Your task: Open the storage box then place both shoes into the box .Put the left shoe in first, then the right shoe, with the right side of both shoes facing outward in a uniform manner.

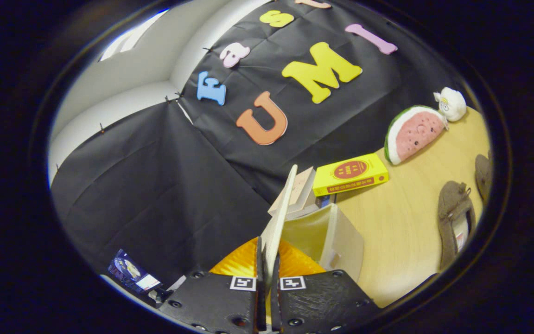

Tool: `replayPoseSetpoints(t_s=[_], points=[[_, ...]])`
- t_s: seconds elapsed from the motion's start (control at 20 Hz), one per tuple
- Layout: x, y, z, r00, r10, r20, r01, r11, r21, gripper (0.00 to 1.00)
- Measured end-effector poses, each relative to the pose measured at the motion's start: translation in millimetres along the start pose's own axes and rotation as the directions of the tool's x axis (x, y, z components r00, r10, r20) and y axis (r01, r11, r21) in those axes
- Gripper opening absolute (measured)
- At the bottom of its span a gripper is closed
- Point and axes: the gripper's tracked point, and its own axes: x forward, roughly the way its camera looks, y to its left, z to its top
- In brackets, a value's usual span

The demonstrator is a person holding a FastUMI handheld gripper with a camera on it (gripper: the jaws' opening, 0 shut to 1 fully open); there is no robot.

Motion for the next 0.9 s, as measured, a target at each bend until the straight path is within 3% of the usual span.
replayPoseSetpoints(t_s=[0.1, 0.2, 0.25, 0.35, 0.5, 0.65, 0.9], points=[[4.3, 35.5, 11.9, 1.000, 0.004, -0.012, -0.005, 0.996, -0.091, 0.04], [15.9, 71.5, 15.0, 1.000, 0.003, -0.023, -0.007, 0.981, -0.192, 0.15], [24.1, 88.6, 11.1, 0.999, 0.005, -0.031, -0.012, 0.971, -0.238, 0.15], [40.0, 119.6, 1.7, 0.999, 0.023, -0.038, -0.032, 0.959, -0.283, 0.18], [65.4, 156.6, -13.1, 0.999, 0.039, -0.036, -0.049, 0.931, -0.362, 0.32], [86.7, 187.9, -35.3, 0.997, 0.057, -0.057, -0.076, 0.889, -0.452, 0.64], [109.6, 234.1, -81.6, 0.986, 0.109, -0.125, -0.158, 0.841, -0.517, 0.91]])
